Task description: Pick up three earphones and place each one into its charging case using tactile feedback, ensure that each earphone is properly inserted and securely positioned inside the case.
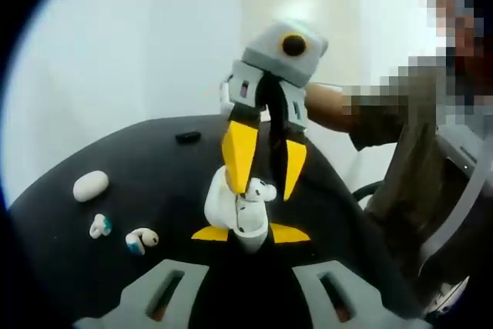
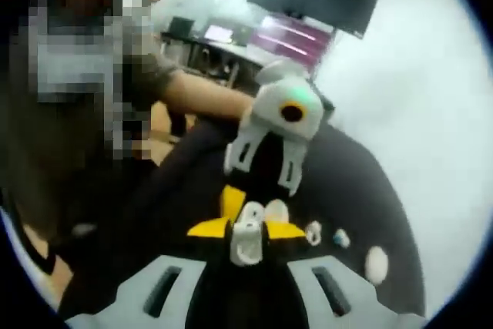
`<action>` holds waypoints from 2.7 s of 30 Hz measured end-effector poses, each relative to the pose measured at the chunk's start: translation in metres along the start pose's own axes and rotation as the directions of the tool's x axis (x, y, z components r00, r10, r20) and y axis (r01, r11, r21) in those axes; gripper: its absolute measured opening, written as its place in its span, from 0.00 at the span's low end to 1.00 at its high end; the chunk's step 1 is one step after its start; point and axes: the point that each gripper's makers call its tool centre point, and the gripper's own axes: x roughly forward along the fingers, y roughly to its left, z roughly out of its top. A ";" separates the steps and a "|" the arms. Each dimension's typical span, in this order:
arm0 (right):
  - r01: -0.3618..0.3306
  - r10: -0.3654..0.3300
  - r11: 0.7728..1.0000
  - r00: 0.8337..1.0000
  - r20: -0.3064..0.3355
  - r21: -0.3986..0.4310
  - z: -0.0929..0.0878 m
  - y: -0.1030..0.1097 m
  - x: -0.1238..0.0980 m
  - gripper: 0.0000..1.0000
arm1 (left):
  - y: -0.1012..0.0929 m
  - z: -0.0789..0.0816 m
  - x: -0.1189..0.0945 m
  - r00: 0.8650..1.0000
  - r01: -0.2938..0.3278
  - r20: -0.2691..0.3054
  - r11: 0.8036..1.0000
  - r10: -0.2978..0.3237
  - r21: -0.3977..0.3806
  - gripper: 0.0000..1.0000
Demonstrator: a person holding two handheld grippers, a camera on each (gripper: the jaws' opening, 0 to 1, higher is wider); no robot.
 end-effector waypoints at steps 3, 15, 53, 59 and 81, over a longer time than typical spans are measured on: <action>0.005 -0.005 1.000 1.000 0.002 0.014 0.000 0.001 0.001 0.17 | 0.000 0.000 0.000 1.000 -0.002 0.000 1.000 0.002 -0.001 0.14; 0.212 -0.233 0.962 0.966 0.110 0.174 -0.004 -0.014 -0.010 0.17 | 0.001 0.000 0.000 1.000 -0.006 0.000 1.000 0.006 -0.004 0.14; 0.571 -0.692 0.573 0.721 -0.026 0.588 0.003 -0.017 -0.019 0.28 | 0.002 0.000 -0.002 1.000 -0.024 -0.001 1.000 0.024 -0.005 0.14; 0.556 -0.644 0.690 0.764 0.042 0.463 0.009 -0.026 -0.042 0.25 | 0.002 0.001 -0.002 1.000 -0.022 -0.001 1.000 0.022 -0.005 0.14; 0.130 -0.157 0.986 0.930 0.333 0.102 -0.007 -0.026 -0.004 0.29 | 0.002 -0.001 -0.002 1.000 -0.003 0.001 0.999 0.003 -0.036 0.14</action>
